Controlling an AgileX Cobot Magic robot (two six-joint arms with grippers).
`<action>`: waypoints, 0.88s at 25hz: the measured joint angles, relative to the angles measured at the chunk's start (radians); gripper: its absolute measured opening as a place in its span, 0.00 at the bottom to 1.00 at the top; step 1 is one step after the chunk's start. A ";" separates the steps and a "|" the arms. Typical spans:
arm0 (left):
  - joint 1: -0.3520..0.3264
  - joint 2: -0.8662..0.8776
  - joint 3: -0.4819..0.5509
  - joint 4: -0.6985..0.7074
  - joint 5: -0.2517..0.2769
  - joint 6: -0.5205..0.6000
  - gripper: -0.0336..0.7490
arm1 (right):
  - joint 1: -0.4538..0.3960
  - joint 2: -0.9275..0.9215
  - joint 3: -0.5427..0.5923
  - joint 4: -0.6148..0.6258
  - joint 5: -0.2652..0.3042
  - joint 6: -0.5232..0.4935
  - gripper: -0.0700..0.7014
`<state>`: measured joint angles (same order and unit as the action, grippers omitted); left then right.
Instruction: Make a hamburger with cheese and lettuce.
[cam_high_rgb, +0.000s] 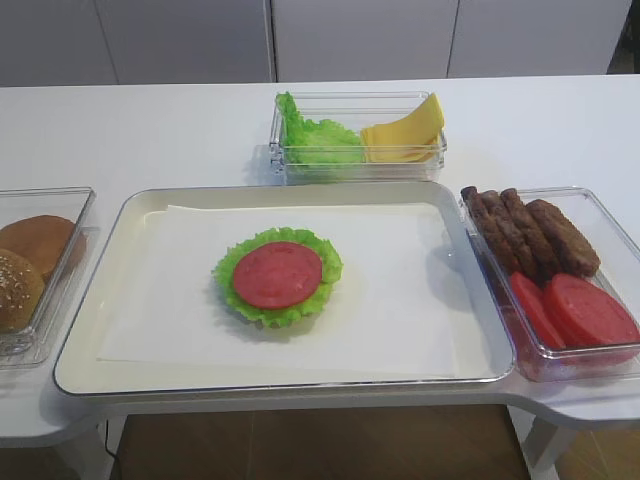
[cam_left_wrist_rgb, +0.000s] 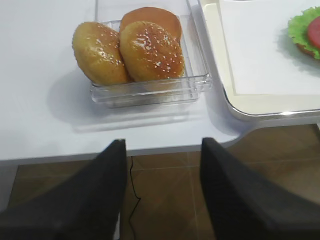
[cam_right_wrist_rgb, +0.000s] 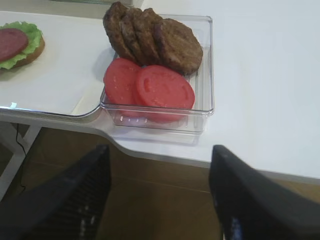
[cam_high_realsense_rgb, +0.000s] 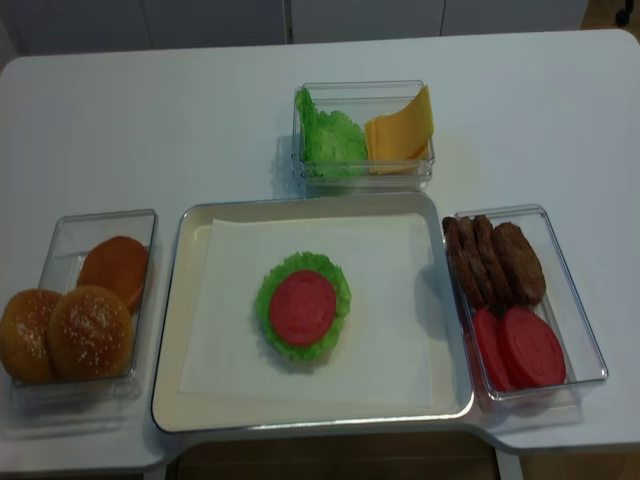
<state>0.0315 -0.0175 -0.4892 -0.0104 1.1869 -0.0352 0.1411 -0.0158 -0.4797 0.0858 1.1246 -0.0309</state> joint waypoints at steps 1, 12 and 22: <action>0.000 0.000 0.000 0.000 0.000 0.000 0.50 | 0.000 0.000 0.000 0.000 0.000 0.000 0.70; 0.000 0.000 0.000 0.000 0.000 0.000 0.50 | 0.000 0.000 0.000 -0.008 0.000 0.000 0.70; 0.000 0.000 0.000 0.000 0.000 0.000 0.50 | -0.016 0.000 0.000 0.016 0.000 0.003 0.70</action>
<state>0.0315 -0.0175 -0.4892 -0.0104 1.1869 -0.0352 0.1255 -0.0158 -0.4797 0.1023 1.1246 -0.0275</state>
